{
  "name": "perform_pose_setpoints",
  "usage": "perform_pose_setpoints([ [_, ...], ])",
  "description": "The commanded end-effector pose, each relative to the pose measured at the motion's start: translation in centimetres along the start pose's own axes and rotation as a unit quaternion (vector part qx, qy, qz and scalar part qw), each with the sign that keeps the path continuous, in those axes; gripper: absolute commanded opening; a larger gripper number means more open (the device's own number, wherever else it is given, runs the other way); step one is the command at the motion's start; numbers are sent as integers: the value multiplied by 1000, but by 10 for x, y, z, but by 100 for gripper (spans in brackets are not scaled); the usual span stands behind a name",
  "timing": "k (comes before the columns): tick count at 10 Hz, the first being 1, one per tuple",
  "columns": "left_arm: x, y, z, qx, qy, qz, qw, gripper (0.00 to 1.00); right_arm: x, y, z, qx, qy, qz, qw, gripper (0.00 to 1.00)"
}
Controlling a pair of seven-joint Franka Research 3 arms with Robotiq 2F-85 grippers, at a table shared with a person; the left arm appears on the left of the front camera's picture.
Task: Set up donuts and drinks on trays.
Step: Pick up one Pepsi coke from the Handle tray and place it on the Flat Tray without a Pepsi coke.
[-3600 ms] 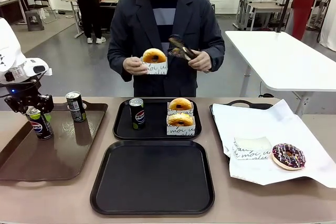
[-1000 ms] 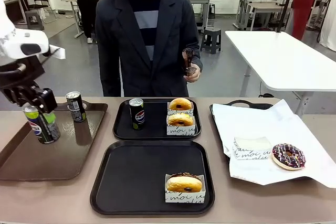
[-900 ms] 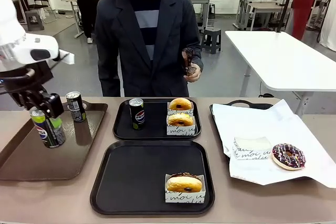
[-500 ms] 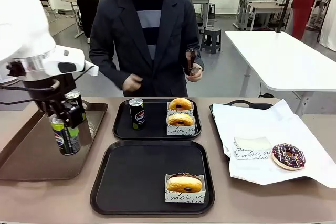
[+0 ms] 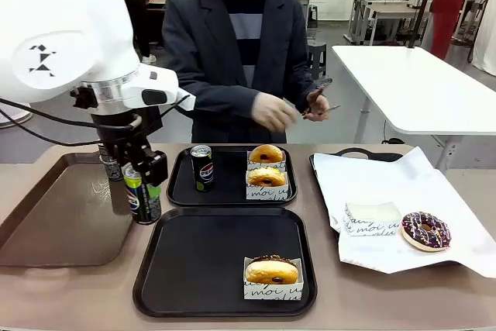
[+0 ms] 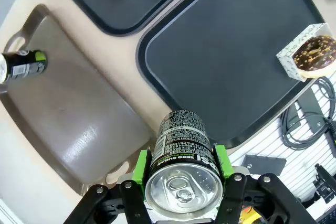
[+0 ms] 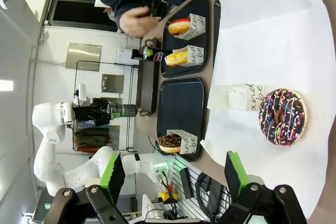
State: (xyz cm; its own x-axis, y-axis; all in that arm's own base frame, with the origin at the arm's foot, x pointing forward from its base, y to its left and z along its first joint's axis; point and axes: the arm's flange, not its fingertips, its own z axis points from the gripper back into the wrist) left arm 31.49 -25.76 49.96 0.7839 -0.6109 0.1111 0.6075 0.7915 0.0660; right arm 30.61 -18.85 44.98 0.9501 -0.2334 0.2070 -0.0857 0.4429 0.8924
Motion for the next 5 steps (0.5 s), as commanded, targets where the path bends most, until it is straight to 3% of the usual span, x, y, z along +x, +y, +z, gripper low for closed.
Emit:
perform_pose_setpoints([
  [1,-6,8,-1,3,1,2,1000,58,3,0,0,13,-8,10,1000,100],
  [5,-6,8,-1,3,1,2,1000,58,3,0,0,13,-8,10,1000,100],
])
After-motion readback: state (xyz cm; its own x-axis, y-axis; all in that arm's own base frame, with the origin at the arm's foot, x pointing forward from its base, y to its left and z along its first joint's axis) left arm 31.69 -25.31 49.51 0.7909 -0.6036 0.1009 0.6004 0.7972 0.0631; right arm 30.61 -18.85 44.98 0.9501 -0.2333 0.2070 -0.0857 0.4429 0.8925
